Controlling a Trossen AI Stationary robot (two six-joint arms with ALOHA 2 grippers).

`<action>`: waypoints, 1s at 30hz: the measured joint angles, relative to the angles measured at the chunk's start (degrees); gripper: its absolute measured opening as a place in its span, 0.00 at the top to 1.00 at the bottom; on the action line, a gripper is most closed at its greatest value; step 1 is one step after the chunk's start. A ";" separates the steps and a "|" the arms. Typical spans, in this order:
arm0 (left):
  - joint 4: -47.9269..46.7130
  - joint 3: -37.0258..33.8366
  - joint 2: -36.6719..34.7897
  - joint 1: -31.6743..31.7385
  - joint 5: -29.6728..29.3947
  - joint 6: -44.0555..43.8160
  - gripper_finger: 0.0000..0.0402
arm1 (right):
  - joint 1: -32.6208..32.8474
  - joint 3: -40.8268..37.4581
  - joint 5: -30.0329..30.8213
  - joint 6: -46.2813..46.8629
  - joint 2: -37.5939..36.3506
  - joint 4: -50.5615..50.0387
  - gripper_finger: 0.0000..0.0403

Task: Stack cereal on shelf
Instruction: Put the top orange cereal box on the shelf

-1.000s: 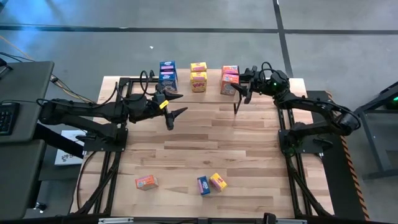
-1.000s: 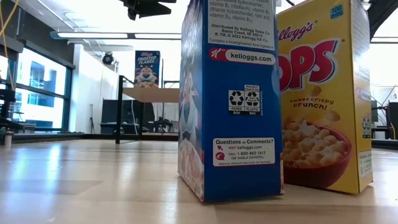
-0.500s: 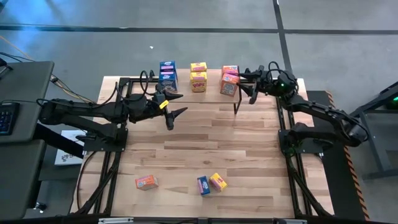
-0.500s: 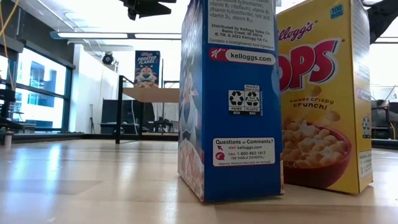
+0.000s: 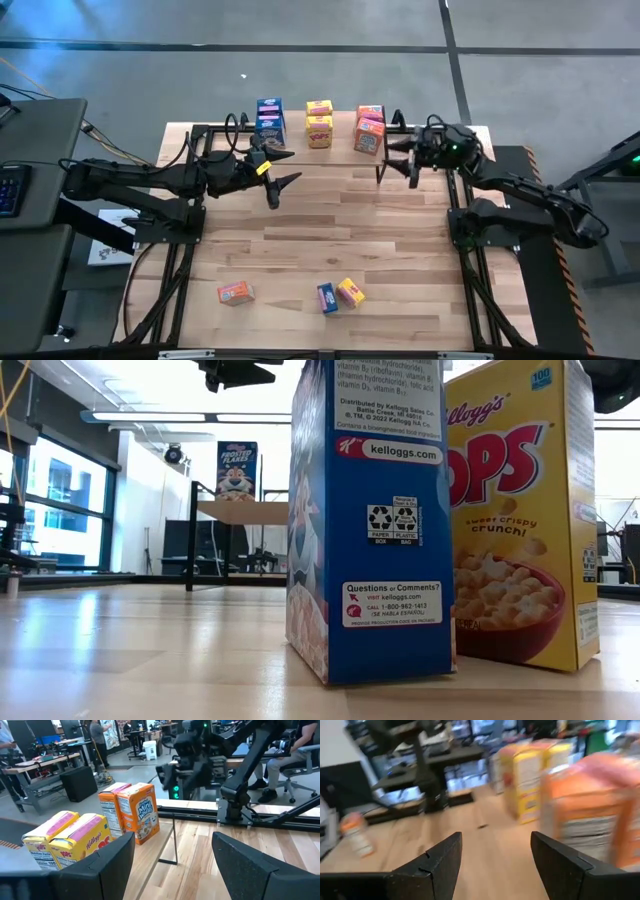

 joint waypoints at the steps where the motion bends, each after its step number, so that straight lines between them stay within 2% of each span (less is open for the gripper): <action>1: 0.02 0.00 0.00 0.01 -0.01 0.00 0.37 | 1.29 0.00 0.30 0.00 0.20 -0.70 0.43; 8: 0.00 0.00 0.00 0.00 -0.02 0.00 0.37 | 8.69 0.00 11.55 -0.43 4.15 -0.30 0.43; 19: 0.00 0.00 0.00 0.00 0.00 0.00 0.37 | 11.19 0.00 18.08 -0.47 9.99 3.72 0.43; 30: 0.02 0.00 0.00 0.00 0.00 0.00 0.37 | 11.14 0.00 24.18 -0.47 10.67 5.39 0.43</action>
